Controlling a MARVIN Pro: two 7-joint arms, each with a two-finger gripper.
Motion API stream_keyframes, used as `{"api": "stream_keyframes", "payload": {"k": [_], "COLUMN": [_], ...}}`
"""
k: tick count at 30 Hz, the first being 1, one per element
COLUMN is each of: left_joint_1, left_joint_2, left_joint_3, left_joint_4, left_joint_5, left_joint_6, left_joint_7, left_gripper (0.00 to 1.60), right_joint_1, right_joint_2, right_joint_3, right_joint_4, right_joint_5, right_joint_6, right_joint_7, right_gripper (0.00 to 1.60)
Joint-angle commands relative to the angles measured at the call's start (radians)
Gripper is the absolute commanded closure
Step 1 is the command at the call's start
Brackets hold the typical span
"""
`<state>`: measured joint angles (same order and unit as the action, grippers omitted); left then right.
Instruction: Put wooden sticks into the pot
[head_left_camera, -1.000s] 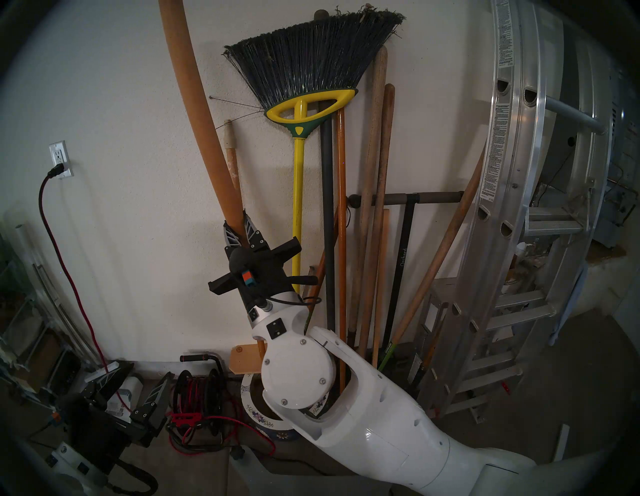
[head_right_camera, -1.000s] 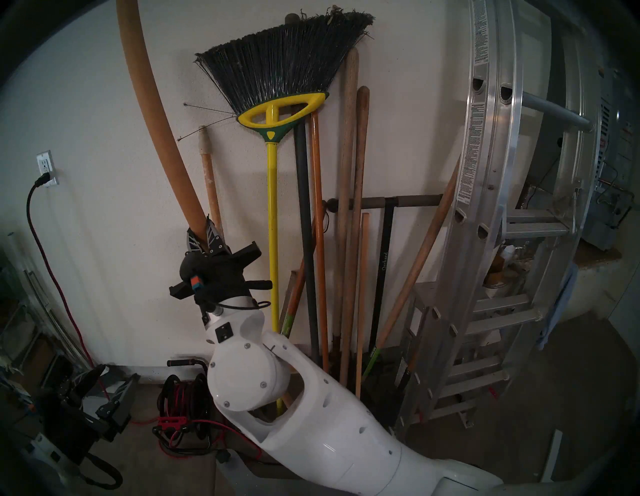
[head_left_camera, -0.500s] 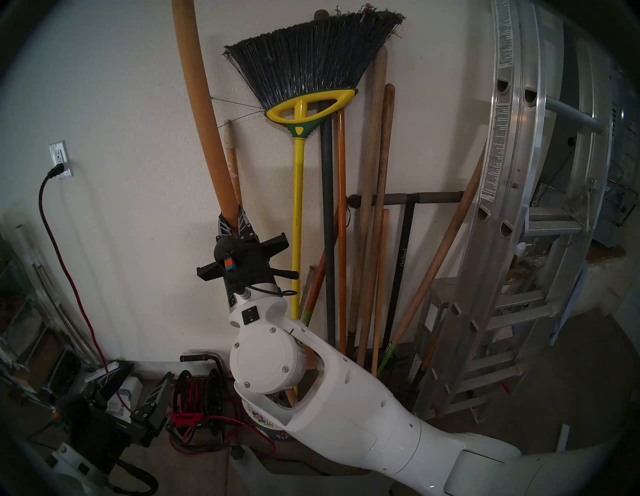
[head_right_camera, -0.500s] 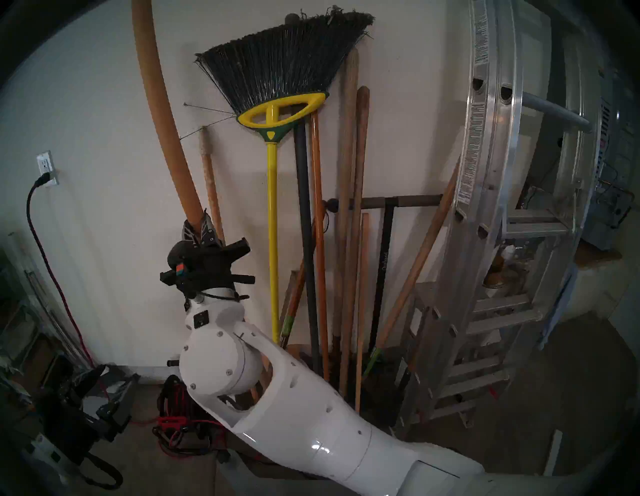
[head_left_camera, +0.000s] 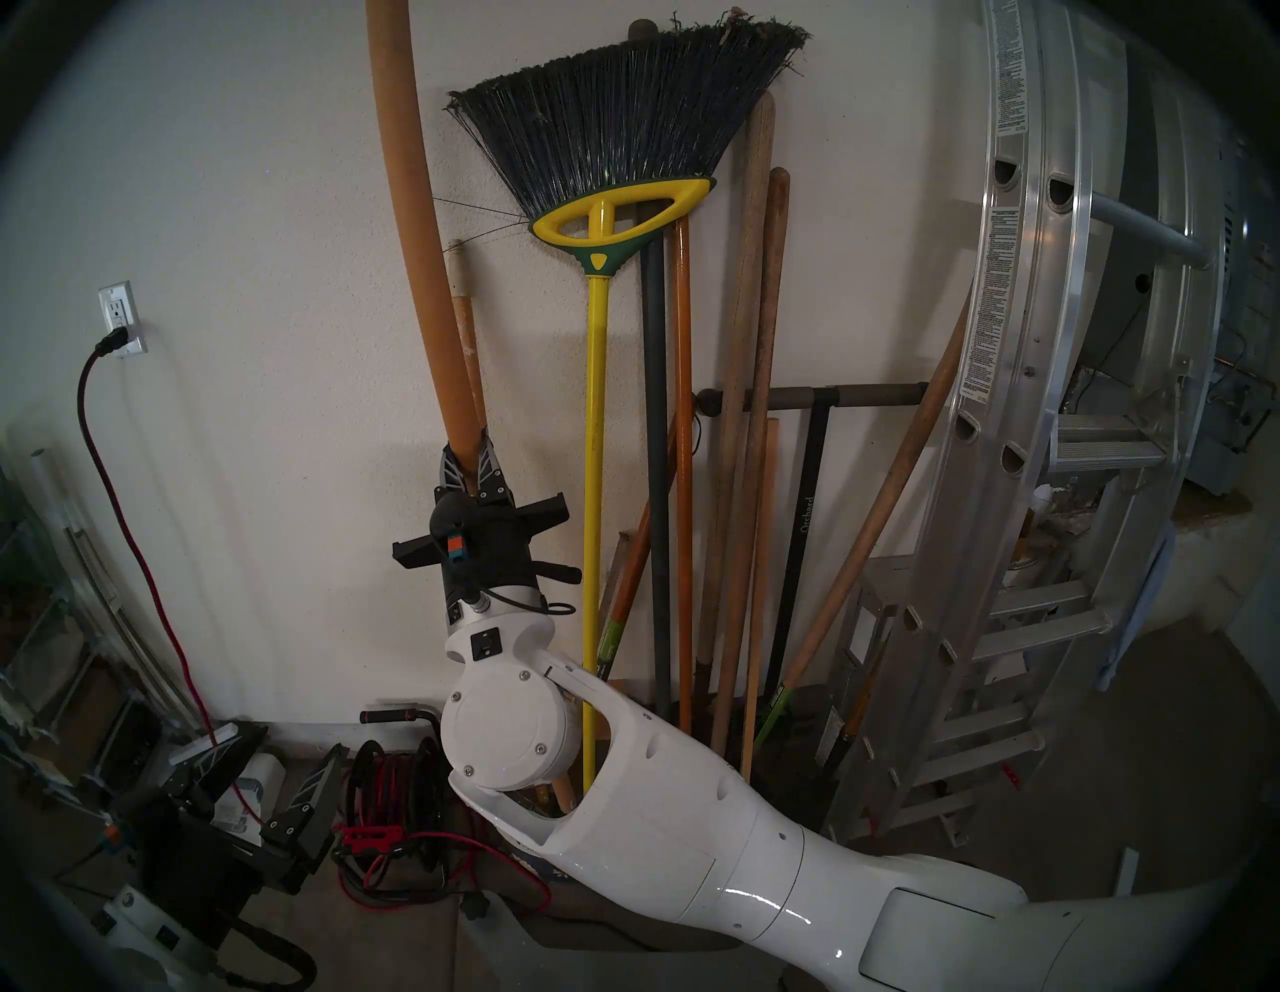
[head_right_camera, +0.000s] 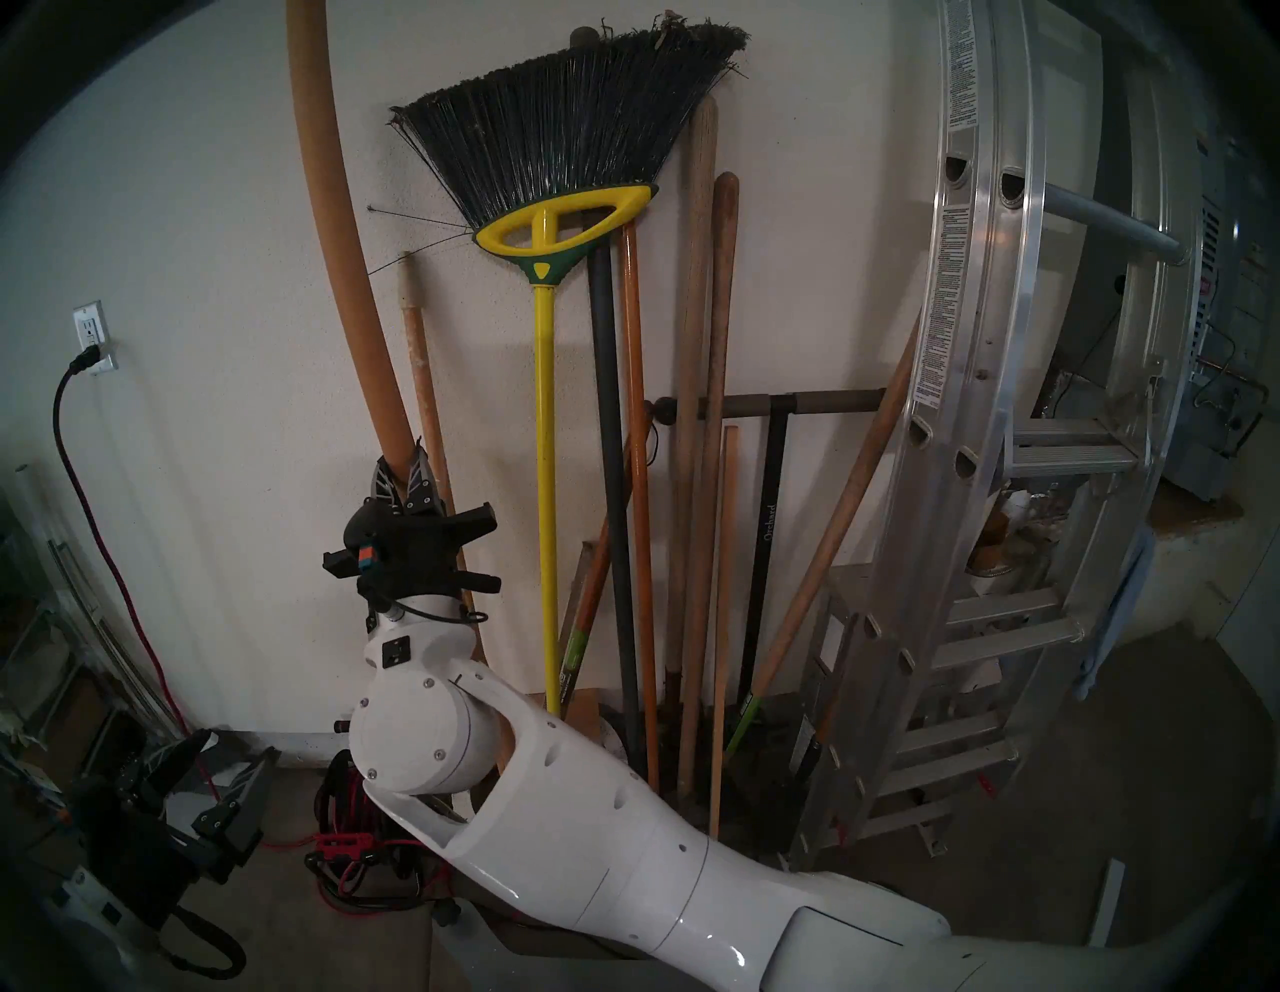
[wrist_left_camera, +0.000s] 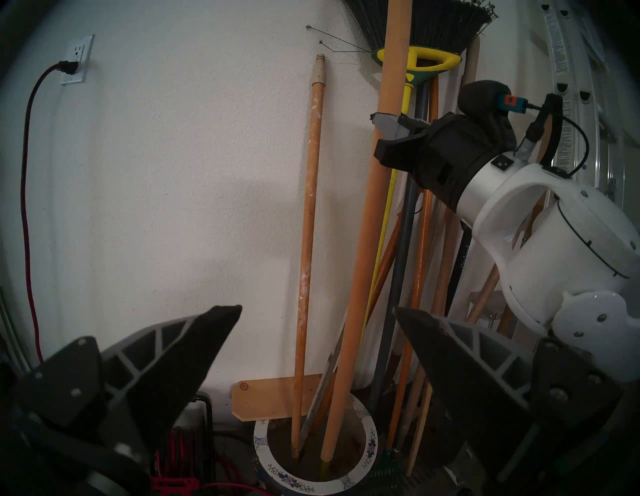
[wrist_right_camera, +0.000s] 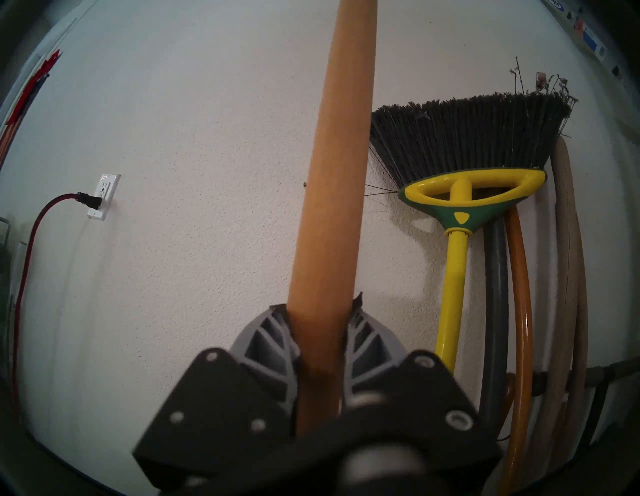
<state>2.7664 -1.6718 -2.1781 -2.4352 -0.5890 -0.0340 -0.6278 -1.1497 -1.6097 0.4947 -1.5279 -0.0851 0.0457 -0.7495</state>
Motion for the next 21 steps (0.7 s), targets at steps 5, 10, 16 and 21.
{"api": "stream_keyframes", "payload": {"k": [5,10,16,21], "left_joint_1": [-0.001,-0.002,-0.003,-0.005], "left_joint_2": [-0.005,-0.007,-0.01,-0.012], "left_joint_3": [0.002,0.001,0.001,0.0], "left_joint_4": [-0.008,-0.008,-0.008,-0.008], "left_joint_5": [0.0,0.001,0.002,0.003], "left_joint_6": [0.0,0.001,0.002,0.003], "left_joint_7": [0.0,-0.002,-0.004,-0.006], "left_gripper": [0.0,0.0,0.0,0.0], "right_joint_1": [-0.004,-0.01,0.005,0.023], "right_joint_2": [-0.014,-0.019,-0.048,-0.079], "right_joint_3": [-0.013,-0.016,-0.024,-0.029], "right_joint_4": [0.133,0.237,0.365,0.47], "right_joint_5": [0.012,0.036,0.075,0.109], "right_joint_6": [-0.173,-0.245,-0.317,-0.36], "right_joint_7": [-0.059,-0.062,-0.051,-0.032], "right_gripper": [1.6,1.6,1.6,1.6]}}
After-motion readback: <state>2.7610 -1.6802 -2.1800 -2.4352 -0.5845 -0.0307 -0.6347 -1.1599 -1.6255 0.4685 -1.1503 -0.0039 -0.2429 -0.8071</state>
